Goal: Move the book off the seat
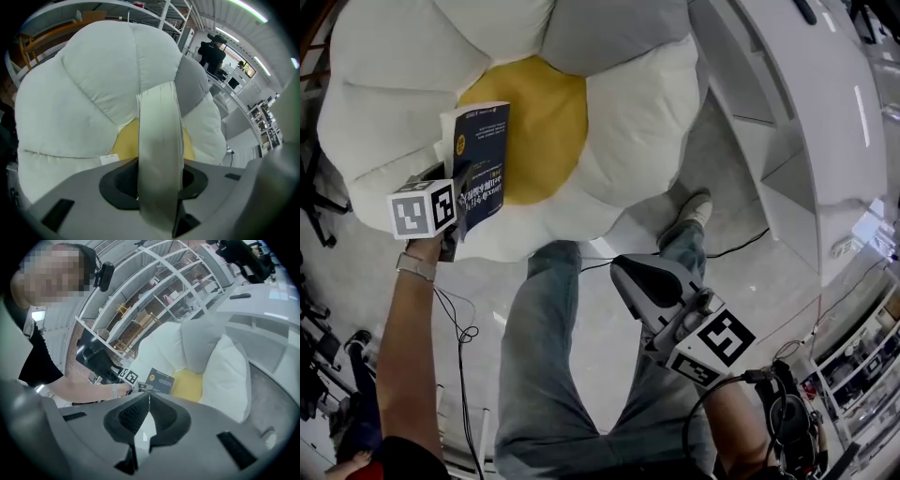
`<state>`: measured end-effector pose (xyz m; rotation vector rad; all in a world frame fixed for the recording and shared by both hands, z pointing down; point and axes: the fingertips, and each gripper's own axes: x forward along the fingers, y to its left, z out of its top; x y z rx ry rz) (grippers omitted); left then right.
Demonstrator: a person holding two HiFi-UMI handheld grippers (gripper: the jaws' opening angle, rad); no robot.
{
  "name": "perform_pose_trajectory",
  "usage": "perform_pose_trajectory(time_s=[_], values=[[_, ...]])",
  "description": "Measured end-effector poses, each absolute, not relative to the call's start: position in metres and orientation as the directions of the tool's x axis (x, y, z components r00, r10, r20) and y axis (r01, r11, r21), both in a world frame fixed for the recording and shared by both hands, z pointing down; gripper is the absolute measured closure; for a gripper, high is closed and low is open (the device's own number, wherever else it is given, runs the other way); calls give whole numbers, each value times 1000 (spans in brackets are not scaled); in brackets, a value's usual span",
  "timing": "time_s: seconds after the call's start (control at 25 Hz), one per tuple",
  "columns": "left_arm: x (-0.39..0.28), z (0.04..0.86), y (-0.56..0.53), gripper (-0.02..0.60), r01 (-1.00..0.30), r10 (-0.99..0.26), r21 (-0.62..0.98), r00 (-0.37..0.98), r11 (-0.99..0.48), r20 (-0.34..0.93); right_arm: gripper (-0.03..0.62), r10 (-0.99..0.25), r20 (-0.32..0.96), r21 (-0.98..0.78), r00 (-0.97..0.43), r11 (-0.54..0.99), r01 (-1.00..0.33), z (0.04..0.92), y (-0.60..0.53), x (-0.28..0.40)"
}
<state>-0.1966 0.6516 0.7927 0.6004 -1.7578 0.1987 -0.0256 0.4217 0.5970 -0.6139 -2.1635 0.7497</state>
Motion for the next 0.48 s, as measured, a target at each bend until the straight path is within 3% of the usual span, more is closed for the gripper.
perform_pose_trajectory(time_s=[0.48], values=[[-149,733,546,411,-584,-359,220,-131,782,924,580,576,480,-679,-662,722,135,605,361,-6]])
